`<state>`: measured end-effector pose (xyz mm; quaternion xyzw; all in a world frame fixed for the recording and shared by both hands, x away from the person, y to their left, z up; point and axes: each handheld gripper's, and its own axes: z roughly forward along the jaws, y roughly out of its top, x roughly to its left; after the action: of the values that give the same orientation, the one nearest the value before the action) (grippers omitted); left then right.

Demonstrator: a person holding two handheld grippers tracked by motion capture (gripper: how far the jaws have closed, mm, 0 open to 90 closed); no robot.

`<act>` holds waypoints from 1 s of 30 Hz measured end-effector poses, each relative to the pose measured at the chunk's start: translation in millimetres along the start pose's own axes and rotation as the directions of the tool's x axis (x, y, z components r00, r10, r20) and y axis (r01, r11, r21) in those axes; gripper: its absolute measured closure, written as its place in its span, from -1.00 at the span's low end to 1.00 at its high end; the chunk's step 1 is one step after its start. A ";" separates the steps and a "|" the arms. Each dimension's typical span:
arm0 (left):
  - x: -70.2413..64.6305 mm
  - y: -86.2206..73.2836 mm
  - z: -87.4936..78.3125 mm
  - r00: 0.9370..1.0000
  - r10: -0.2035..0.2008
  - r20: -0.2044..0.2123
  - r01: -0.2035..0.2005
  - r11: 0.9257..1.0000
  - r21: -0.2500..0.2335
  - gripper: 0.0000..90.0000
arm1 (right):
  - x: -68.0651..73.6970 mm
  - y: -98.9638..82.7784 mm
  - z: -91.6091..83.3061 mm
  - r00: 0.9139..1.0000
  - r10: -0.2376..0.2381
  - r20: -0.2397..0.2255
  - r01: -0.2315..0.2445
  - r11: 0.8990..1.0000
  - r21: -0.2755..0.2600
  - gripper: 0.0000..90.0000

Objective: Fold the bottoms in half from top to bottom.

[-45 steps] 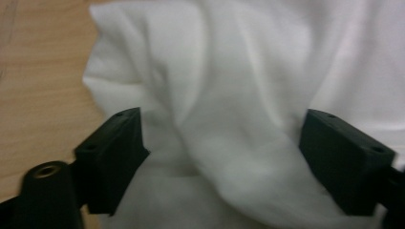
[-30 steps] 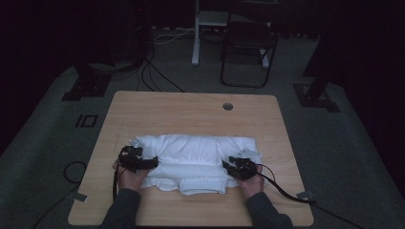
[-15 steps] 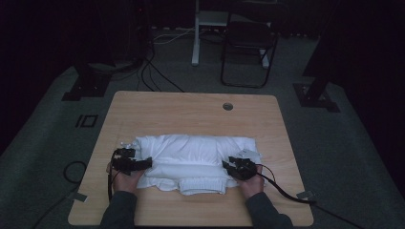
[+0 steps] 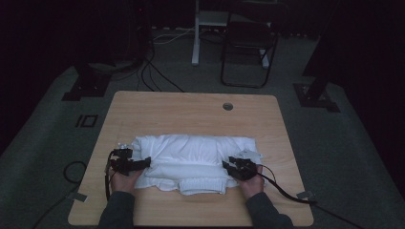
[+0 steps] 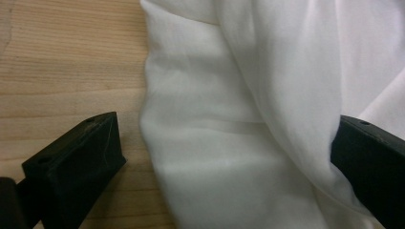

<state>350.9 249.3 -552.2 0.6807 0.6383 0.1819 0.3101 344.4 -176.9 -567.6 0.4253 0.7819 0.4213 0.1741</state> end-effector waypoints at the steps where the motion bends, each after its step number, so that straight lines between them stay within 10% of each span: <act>1: -0.9 -1.0 -0.2 1.000 0.006 0.006 -0.006 1.000 -0.002 -1.00 | 0.0 0.0 0.0 1.000 0.002 -0.001 -0.002 1.000 0.000 0.32; 9: -16.6 -3.9 2.6 0.996 0.080 0.037 -0.080 0.996 -0.027 -0.89 | -0.3 -0.1 0.1 1.000 0.002 -0.002 -0.002 1.000 -0.002 0.31; 16: -22.9 -4.0 1.3 0.991 0.108 0.073 -0.104 0.993 -0.055 0.10 | 0.7 2.7 -0.9 1.000 0.004 -0.004 -0.004 1.000 0.012 0.25; 17: -20.7 -4.6 2.0 0.988 0.105 0.111 -0.100 0.994 -0.054 0.57 | 0.5 9.1 -5.1 1.000 0.014 -0.019 -0.013 1.000 0.017 0.14; 19: -16.5 -3.2 1.6 0.985 0.068 0.157 -0.062 0.997 -0.043 0.77 | 4.5 18.4 -12.1 1.000 -0.004 -0.021 0.004 1.000 -0.011 0.07; 26: -10.6 8.7 -20.4 0.976 0.059 0.209 -0.031 0.990 -0.138 0.86 | 40.3 52.2 -12.0 0.992 -0.100 -0.079 0.095 0.993 -0.073 -0.04; 30: -12.9 21.1 -36.7 0.968 0.070 0.240 -0.023 0.981 -0.193 0.87 | 56.6 54.2 13.7 0.984 -0.167 -0.058 0.168 0.986 0.005 -0.04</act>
<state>341.7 243.7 -509.3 0.6803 0.5587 0.1629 0.4455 348.4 -108.5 -527.0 0.3466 0.8216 0.4133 0.1842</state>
